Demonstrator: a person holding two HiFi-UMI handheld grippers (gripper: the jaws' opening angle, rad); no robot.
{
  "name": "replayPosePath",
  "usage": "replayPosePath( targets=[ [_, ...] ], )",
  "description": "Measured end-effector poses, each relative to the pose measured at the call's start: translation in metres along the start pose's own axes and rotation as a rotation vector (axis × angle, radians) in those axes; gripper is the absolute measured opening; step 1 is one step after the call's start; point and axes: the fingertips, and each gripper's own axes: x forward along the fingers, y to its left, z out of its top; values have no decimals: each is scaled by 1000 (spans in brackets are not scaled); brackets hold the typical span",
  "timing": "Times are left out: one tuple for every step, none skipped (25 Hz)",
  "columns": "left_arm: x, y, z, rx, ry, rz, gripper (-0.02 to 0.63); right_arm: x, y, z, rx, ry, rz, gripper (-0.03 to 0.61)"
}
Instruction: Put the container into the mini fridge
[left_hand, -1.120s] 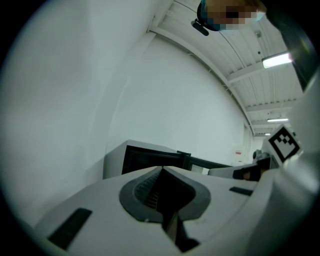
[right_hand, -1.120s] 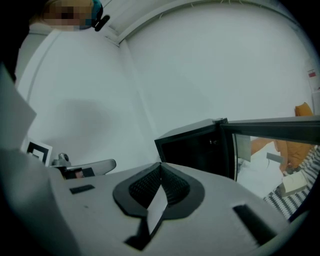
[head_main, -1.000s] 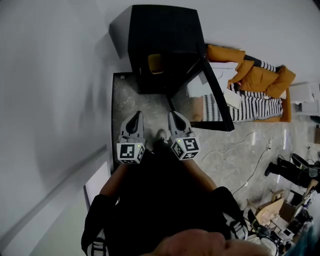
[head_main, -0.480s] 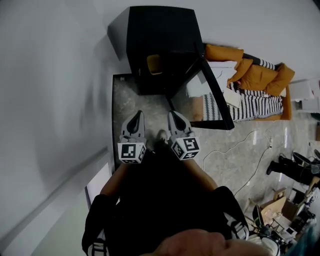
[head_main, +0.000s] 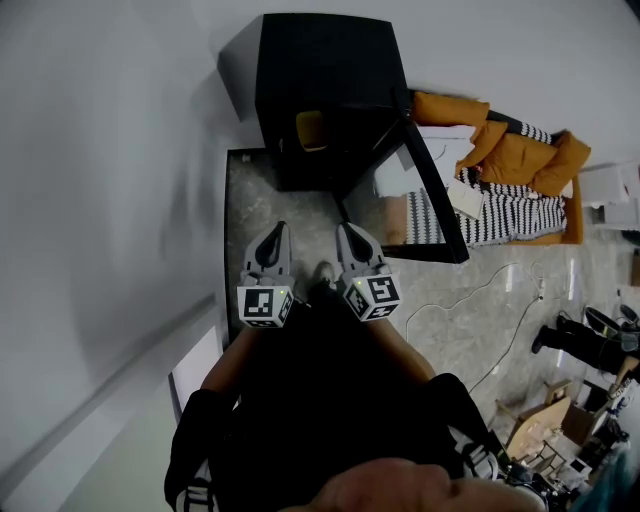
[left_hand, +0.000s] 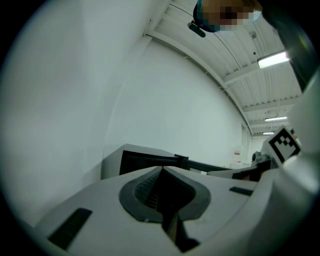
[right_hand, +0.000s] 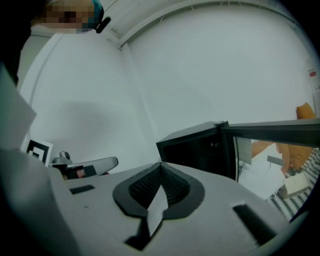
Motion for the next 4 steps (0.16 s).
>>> replayPosePath(
  targets=[
    [0, -1, -1, 0, 0, -1, 5, 0, 0, 0, -1, 1, 1, 0],
    [0, -1, -1, 0, -1, -2, 5, 0, -1, -1, -2, 1, 1, 0],
    [0, -2, -2, 1, -1, -3, 5, 0, -2, -1, -4, 2, 1, 0],
    [1, -2, -2, 2, -2, -4, 5, 0, -2, -1, -5, 2, 1, 0]
  ],
)
